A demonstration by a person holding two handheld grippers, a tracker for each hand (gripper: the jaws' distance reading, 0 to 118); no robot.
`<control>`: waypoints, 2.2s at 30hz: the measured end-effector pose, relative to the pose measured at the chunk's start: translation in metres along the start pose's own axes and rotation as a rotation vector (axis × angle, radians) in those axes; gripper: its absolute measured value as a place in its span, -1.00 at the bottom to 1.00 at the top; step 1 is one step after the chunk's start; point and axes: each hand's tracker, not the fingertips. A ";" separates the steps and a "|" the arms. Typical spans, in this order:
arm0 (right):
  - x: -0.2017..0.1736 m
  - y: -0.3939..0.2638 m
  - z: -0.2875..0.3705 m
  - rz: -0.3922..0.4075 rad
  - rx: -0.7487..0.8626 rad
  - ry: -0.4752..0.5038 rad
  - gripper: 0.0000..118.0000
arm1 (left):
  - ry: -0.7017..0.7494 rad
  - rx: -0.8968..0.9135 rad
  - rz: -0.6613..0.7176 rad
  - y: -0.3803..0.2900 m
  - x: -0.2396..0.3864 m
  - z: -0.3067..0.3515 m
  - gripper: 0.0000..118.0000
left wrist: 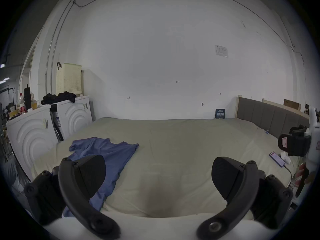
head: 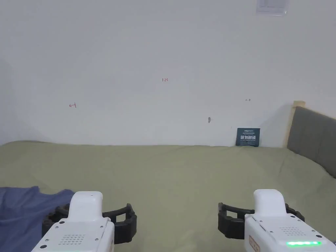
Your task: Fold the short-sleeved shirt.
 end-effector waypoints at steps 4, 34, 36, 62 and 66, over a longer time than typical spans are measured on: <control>-0.002 0.004 0.001 0.016 0.000 0.000 1.00 | 0.016 0.003 -0.018 0.004 0.000 0.002 1.00; -0.007 -0.010 0.021 0.034 -0.099 0.019 -0.99 | -0.024 -0.037 -0.034 -0.004 -0.004 0.011 -1.00; -0.015 -0.002 0.024 0.045 -0.079 0.030 -0.99 | -0.005 -0.027 -0.021 0.003 -0.015 0.015 -1.00; -0.225 0.025 0.002 0.125 -0.071 0.581 -0.99 | 0.414 -0.084 0.124 -0.001 -0.187 0.126 -1.00; -0.206 0.021 -0.016 0.121 -0.098 0.527 -0.99 | 0.324 -0.165 0.115 0.000 -0.190 0.082 -1.00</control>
